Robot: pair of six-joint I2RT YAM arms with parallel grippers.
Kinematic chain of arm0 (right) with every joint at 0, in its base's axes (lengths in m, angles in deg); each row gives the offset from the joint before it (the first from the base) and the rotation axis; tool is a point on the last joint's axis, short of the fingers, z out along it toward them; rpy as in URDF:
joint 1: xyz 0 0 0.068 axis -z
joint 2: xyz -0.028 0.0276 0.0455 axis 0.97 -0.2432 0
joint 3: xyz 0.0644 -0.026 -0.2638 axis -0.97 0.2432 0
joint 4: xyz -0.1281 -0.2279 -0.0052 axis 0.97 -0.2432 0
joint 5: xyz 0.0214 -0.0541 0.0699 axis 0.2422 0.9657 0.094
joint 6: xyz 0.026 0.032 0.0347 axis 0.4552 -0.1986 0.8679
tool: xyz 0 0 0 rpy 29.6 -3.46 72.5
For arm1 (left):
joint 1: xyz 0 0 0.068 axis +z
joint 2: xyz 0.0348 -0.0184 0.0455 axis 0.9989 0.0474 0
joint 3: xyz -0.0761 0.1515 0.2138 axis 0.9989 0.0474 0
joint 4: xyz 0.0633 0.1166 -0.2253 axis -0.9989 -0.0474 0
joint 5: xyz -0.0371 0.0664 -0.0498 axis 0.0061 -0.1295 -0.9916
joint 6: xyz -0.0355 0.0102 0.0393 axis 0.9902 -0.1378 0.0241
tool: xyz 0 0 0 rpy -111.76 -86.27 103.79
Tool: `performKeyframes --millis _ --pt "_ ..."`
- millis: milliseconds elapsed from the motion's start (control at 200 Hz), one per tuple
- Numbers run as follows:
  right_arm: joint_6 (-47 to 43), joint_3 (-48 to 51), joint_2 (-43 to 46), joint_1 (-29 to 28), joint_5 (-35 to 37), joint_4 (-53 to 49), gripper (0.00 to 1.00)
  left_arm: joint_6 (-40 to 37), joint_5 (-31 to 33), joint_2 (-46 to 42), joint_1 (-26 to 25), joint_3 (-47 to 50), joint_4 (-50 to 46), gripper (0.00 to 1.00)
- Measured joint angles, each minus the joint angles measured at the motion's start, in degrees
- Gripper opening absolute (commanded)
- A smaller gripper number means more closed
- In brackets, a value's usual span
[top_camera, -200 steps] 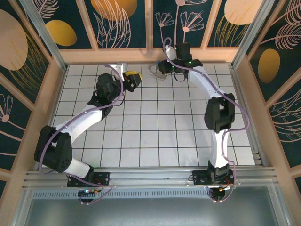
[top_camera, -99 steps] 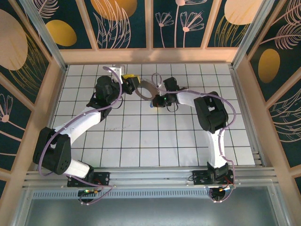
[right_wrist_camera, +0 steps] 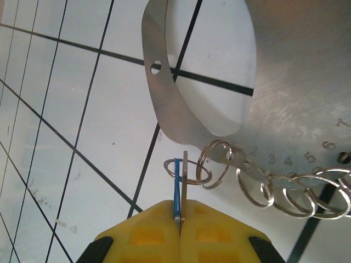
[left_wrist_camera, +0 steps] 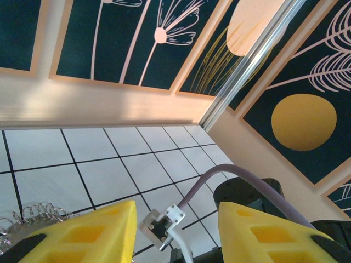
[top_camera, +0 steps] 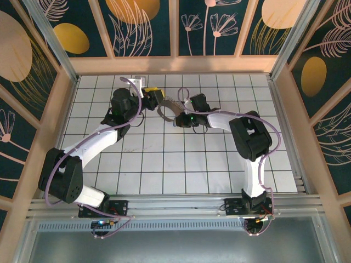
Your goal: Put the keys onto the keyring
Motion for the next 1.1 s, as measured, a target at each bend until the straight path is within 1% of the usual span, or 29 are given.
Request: performKeyframes --millis 155,170,295,310,325,350,370,390,475,516,536,581,596,611,646,661,676,681,691,696,711,796,901,1026,1101 --pt "0.2 0.8 0.0 -1.4 -0.7 0.3 0.00 0.3 -0.7 0.0 0.0 0.0 0.0 0.44" --pt "0.2 0.9 0.0 -1.6 -0.9 0.3 0.03 0.3 -0.8 0.0 0.0 0.0 0.0 0.44" --pt "0.0 1.7 0.0 -3.7 -1.8 -0.3 0.34 0.5 -1.4 0.0 0.0 0.0 0.0 0.47" --pt "-0.1 1.9 0.1 -3.9 -2.0 -0.3 0.39 0.5 -1.5 0.1 0.0 0.0 0.0 0.47" --pt "-0.3 2.1 0.1 -4.2 -2.3 -0.3 0.47 0.6 -1.6 0.1 0.0 0.0 0.0 0.47" --pt "-0.3 2.6 0.3 -4.7 -2.8 -0.4 0.52 0.7 -1.7 0.1 0.0 0.0 0.0 0.47" --pt "0.0 3.0 0.6 -5.0 -3.0 -0.6 0.61 0.7 -1.9 0.2 0.0 0.0 0.0 0.48" --pt "-0.4 3.5 0.9 -5.3 -3.4 -0.6 0.63 0.8 -2.1 0.2 0.0 0.0 0.0 0.48" --pt "-0.3 6.1 3.7 -6.2 -4.2 -1.6 0.65 1.2 -2.8 0.5 0.0 0.0 0.0 0.49" --pt "-0.3 7.5 5.9 -6.3 -4.5 -2.3 0.68 1.4 -3.2 0.6 0.0 0.0 0.0 0.51" --pt "-0.3 8.0 7.0 -6.2 -4.5 -2.7 0.72 1.5 -3.3 0.6 0.0 0.0 0.0 0.52" --pt "-0.5 9.0 10.0 -6.1 -4.5 -3.5 0.73 1.8 -3.7 0.6 0.0 0.0 0.2 0.54" --pt "-0.5 9.3 11.0 -6.1 -4.5 -3.7 0.77 1.9 -3.8 0.5 0.0 0.0 0.2 0.55" --pt "-0.5 9.5 12.1 -6.0 -4.3 -3.9 0.77 1.9 -3.9 0.5 0.0 0.0 0.3 0.57" --pt "-0.6 10.0 14.6 -5.9 -4.2 -4.2 0.78 2.1 -4.1 0.5 0.0 0.0 0.3 0.67" --pt "-0.9 10.1 15.6 -5.8 -4.2 -4.4 0.79 2.3 -4.1 0.5 0.0 0.0 0.3 0.74" --pt "-0.8 10.2 16.7 -5.7 -3.8 -4.6 0.79 2.0 -4.1 0.5 0.0 0.0 0.4 0.77" --pt "-0.9 10.3 17.1 -5.7 -3.8 -4.7 0.81 2.2 -4.1 0.5 0.0 0.0 0.4 0.80" --pt "-1.0 10.3 17.6 -5.7 -3.8 -4.7 0.83 2.5 -4.0 0.5 0.0 0.0 0.4 0.92" --pt "-1.0 10.3 18.2 -5.7 -3.7 -4.7 0.84 2.2 -4.1 0.5 0.0 0.0 0.4 0.95" --pt "-1.0 10.4 19.2 -5.6 -3.3 -4.9 0.85 2.1 -4.1 0.4 0.0 0.0 0.4 0.98" --pt "-1.4 10.9 25.1 -4.8 -1.4 -5.3 0.86 2.0 -3.3 -0.5 0.0 0.4 0.3 0.99" --pt "-1.4 12.4 31.6 -2.3 1.9 -5.6 0.87 1.2 -0.7 -3.2 0.0 1.8 -0.3 0.99" --pt "-1.3 15.3 39.3 3.1 8.2 -5.7 0.88 -0.5 4.9 -8.4 0.0 4.9 -0.4 0.99" --pt "-1.0 18.4 44.8 6.8 13.4 -4.6 0.92 -1.9 9.0 -12.0 0.0 8.1 0.6 0.99"
